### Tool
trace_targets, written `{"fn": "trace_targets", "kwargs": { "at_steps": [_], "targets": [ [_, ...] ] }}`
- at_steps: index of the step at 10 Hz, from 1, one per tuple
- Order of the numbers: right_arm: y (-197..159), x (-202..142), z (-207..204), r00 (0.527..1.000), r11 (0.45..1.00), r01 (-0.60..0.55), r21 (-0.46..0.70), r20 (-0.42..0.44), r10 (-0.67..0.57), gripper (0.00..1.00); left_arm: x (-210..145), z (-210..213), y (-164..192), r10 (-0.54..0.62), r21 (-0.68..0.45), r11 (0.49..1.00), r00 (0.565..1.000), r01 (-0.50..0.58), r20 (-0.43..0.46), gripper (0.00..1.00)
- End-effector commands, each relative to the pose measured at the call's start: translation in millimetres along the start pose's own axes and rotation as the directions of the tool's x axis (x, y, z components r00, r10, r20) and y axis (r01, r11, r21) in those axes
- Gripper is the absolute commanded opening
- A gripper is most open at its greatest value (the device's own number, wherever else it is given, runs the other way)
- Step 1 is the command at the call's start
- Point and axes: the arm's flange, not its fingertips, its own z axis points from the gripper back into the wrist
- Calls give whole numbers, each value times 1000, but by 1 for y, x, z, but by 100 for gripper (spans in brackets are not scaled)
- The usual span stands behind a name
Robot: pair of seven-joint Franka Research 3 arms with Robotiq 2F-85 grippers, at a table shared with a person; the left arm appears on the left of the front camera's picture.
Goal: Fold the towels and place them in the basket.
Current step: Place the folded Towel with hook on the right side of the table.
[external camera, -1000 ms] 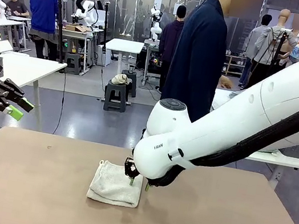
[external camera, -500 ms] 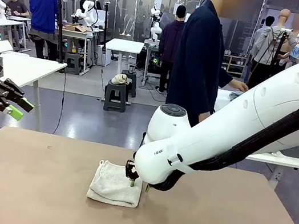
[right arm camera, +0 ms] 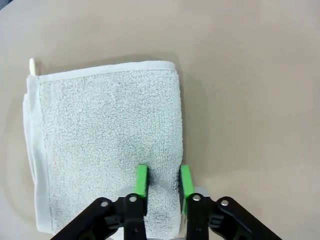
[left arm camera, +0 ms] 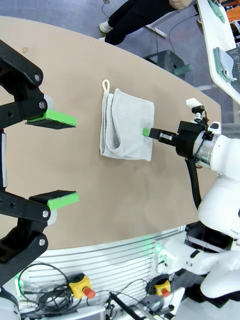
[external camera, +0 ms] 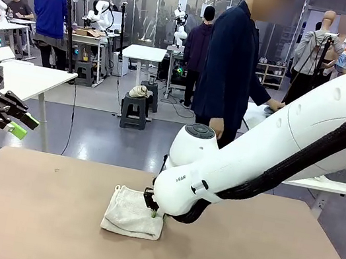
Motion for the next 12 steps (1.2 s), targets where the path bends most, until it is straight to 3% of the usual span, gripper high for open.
{"fn": "trace_targets", "kwargs": {
  "at_steps": [1, 2, 3, 4, 12],
  "targets": [
    [-3, -3, -6, 1000, 999, -3, 32, 22, 2, 34, 1, 1, 0, -3, -1, 1000, 1000, 3, 7, 64],
    [-3, -3, -6, 1000, 1000, -3, 30, 21, 3, 0, 1, 1, 0, -3, -1, 1000, 1000, 3, 7, 64],
    [-3, -4, -7, 1000, 1000, -4, 23, 13, 3, 15, 1, 1, 0, -3, -1, 1000, 1000, 3, 7, 64],
    [-3, -4, -6, 1000, 1000, -7, 14, 3, 7, 0, 1, 1, 0, -3, -1, 1000, 1000, 3, 7, 64],
    [0, 0, -2, 1000, 1000, -11, 6, -1, 11, 0, 1, 1, 0, -3, -1, 1000, 1000, 3, 7, 64]
  ]
}}
